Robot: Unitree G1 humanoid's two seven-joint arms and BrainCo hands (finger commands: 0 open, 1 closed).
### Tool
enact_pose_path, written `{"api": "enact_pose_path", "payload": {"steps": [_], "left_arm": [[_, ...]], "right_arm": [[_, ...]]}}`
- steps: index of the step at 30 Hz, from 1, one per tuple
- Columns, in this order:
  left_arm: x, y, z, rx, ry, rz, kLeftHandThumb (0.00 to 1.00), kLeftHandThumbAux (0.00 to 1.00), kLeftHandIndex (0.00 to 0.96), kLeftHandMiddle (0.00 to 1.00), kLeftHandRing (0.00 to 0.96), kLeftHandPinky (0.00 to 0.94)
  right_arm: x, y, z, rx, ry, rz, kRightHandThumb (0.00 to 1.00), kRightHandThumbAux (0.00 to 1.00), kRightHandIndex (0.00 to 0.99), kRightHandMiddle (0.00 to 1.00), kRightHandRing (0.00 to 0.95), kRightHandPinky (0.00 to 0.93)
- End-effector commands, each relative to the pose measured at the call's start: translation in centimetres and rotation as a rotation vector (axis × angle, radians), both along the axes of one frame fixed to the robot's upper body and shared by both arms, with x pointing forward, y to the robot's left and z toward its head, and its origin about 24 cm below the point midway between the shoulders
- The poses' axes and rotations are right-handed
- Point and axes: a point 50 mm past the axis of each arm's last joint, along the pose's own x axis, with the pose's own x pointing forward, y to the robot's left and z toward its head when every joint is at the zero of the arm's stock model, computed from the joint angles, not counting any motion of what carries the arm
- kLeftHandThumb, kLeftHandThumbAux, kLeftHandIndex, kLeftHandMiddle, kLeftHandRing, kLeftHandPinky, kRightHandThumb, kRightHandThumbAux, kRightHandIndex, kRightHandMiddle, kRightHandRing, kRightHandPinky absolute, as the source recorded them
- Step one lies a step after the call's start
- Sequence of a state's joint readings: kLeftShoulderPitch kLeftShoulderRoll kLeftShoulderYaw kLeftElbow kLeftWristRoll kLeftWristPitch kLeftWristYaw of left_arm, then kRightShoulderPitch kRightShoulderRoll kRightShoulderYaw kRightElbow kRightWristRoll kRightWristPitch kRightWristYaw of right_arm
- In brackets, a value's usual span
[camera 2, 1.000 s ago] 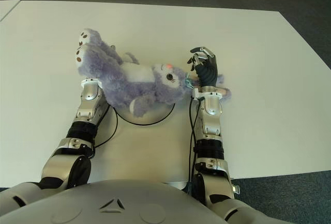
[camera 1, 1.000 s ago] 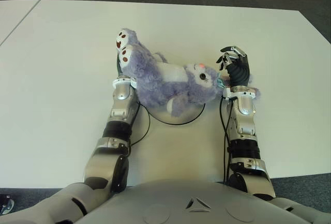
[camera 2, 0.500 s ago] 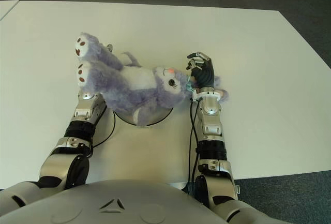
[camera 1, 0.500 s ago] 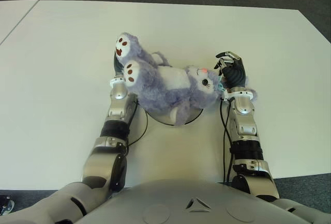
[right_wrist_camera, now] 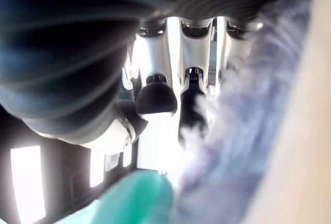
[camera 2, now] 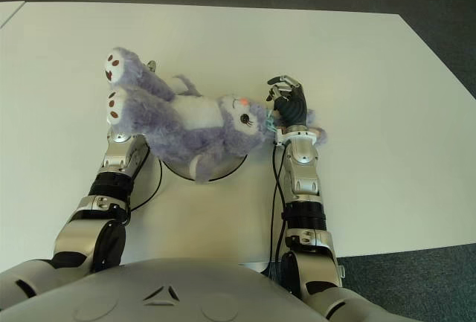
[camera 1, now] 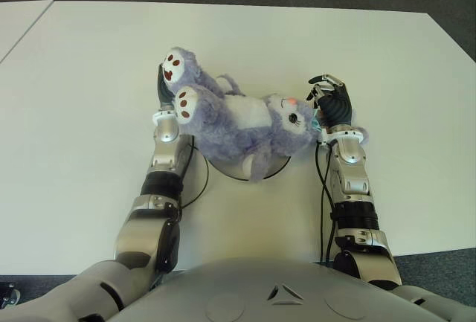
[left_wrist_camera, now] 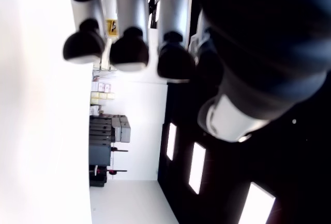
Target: Put the doll into the plate.
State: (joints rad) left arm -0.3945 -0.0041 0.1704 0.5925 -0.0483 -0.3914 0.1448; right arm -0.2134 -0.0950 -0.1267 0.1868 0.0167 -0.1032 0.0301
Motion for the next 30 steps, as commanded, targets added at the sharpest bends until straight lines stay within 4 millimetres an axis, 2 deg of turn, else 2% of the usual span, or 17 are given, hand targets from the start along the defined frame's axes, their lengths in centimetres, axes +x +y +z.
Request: {"api": "enact_pose_path", "payload": {"steps": [1,21,30], "left_arm": [[-2.6,1.7,-4.5,-0.012,0.155,0.074,0.433,0.775,0.754,0.837,0.843,0.826],[-2.6,3.3,-4.2,-0.041,0.118,0.137,0.457,0.767,0.745,0.837,0.846,0.807],[-2.7,3.3,-4.0,-0.049,0.115,0.140,0.479,0.757,0.766,0.841,0.847,0.813]], "right_arm": [[-1.1,-0.4,-2.0,0.072,0.071,-0.006,0.696,0.727,0.438,0.887,0.871,0.869],[-1.7,-0.5,-0.6,0.183,0.036,-0.033,0.705,0.721,0.440,0.882,0.876,0.870],[-2.0,-0.5,-0.1,0.182,0.018,-0.031,0.703,0.722,0.439,0.880,0.874,0.869]]}}
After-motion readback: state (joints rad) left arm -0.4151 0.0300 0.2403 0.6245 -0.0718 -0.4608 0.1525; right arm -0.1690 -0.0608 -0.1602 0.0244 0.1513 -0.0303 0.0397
